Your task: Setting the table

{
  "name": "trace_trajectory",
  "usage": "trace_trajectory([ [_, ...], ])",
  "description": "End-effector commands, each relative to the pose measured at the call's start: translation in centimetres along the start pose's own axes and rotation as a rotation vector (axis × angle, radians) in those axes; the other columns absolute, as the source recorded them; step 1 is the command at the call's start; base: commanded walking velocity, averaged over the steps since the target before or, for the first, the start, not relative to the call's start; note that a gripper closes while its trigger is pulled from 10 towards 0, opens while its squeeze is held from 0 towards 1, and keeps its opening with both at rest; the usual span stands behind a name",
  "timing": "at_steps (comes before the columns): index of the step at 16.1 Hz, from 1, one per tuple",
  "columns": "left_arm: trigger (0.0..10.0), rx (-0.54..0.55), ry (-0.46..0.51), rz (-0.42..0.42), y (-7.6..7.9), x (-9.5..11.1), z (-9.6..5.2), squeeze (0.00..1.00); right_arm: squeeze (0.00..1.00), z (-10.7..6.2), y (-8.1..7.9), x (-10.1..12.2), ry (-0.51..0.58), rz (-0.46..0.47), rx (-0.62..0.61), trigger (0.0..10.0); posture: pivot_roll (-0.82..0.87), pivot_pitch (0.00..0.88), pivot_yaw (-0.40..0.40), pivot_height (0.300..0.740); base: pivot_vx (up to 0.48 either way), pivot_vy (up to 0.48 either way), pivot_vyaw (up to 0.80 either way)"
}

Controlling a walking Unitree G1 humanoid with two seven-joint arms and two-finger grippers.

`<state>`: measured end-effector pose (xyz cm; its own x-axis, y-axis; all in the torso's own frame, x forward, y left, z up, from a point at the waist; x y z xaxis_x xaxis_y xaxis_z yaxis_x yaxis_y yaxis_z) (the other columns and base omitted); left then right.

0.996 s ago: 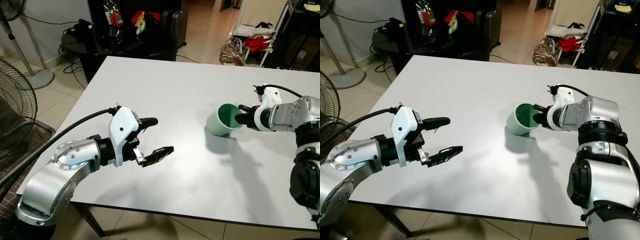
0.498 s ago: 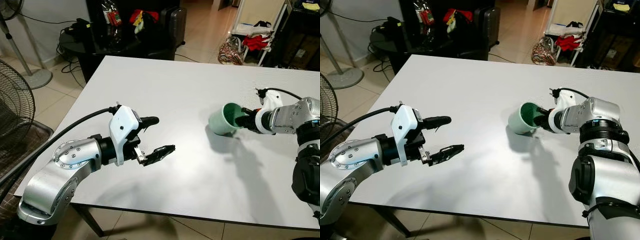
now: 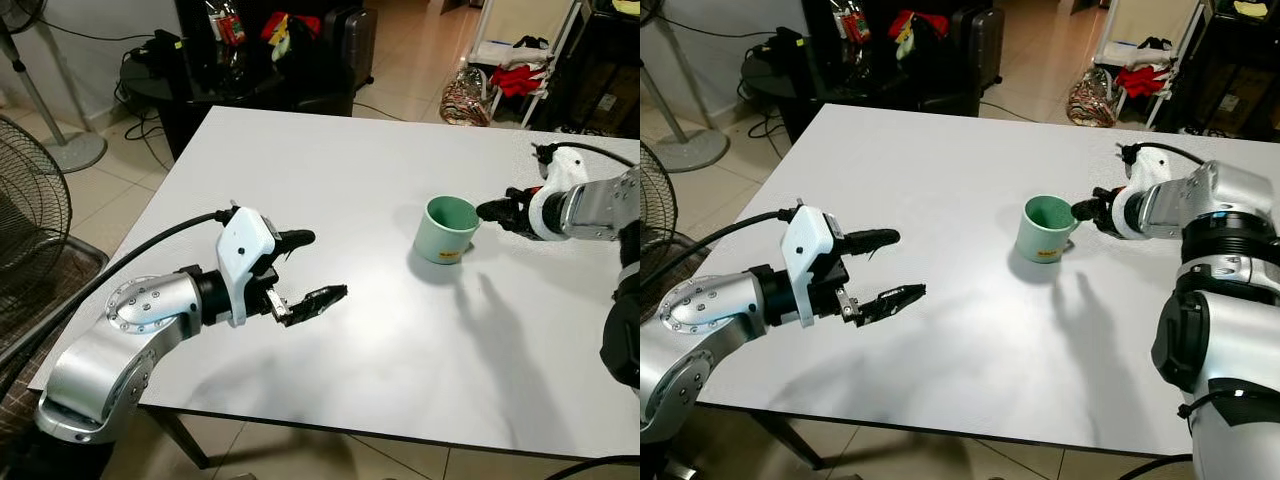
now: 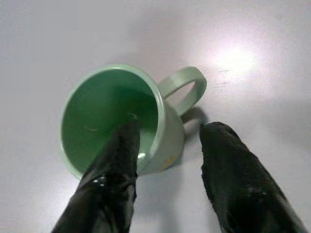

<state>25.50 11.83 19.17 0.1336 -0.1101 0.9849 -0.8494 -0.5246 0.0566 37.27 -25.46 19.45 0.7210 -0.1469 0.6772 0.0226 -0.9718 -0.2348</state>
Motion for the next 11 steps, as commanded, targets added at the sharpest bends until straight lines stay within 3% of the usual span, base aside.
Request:
trace_trajectory([
  [1,10.0,0.009,0.007,0.011,-0.3,0.3,-0.2,0.00,0.97,-1.2,-0.3,1.4,0.042,-0.018,0.017,10.0,-0.15,0.000,-0.001,0.740,0.000,0.000,0.00],
  [4,10.0,0.110,0.007,-0.023,-1.0,0.3,-0.7,0.00,0.96,-3.4,-1.2,2.4,0.096,-0.071,0.079,10.0,-0.14,0.000,0.002,0.740,0.000,0.000,0.00],
  [5,10.0,0.210,0.019,-0.047,-1.6,0.3,-1.3,0.00,0.94,-5.0,-2.8,3.1,0.266,-0.154,0.145,10.0,-0.14,0.000,0.012,0.740,0.000,0.000,0.00],
  [6,10.0,0.273,0.018,-0.086,-1.9,0.2,-1.7,0.00,0.80,-6.6,-4.4,3.4,0.491,-0.259,0.163,10.0,-0.14,0.000,0.018,0.740,0.000,0.000,0.00],
  [7,10.0,0.315,0.006,-0.092,-1.8,0.1,-2.0,0.00,0.09,-7.3,-5.6,2.4,0.564,-0.344,0.140,10.0,-0.14,0.000,0.034,0.740,0.000,0.000,0.00],
  [8,10.0,0.369,0.015,-0.053,-1.7,0.3,-2.3,0.00,0.16,-7.7,-6.9,0.8,0.595,-0.384,0.162,10.0,-0.14,0.000,0.046,0.740,0.000,0.000,0.00],
  [9,10.0,0.447,0.040,-0.011,-1.8,0.5,-2.7,0.00,0.63,-8.1,-8.0,-0.5,0.626,-0.428,0.182,10.0,-0.14,0.000,0.061,0.740,0.000,0.000,0.00],
  [10,10.0,0.511,0.089,-0.034,-1.7,0.7,-2.9,0.00,1.00,-8.2,-9.2,-2.1,0.646,-0.436,0.213,10.0,-0.15,0.000,0.067,0.740,0.000,0.000,0.00],
  [11,10.0,0.564,0.133,-0.089,-1.6,0.5,-3.0,0.01,1.00,-7.9,-10.0,-3.5,0.671,-0.445,0.219,10.0,-0.14,0.002,0.070,0.740,0.000,0.000,0.00],
])
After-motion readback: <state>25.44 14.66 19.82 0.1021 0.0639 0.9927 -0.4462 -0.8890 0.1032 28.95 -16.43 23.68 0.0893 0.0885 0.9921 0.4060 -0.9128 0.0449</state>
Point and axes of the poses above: a point about 5 cm out from each wrist's last joint towards the gripper, its own z axis pointing out of the wrist towards the gripper, its own x axis along the axis of the wrist's last joint, y = z × x, the point moved 1 cm from there along z, pointing out of the wrist towards the gripper, and after that the axes turned 11 degrees about -z, right-handed, at the moved point
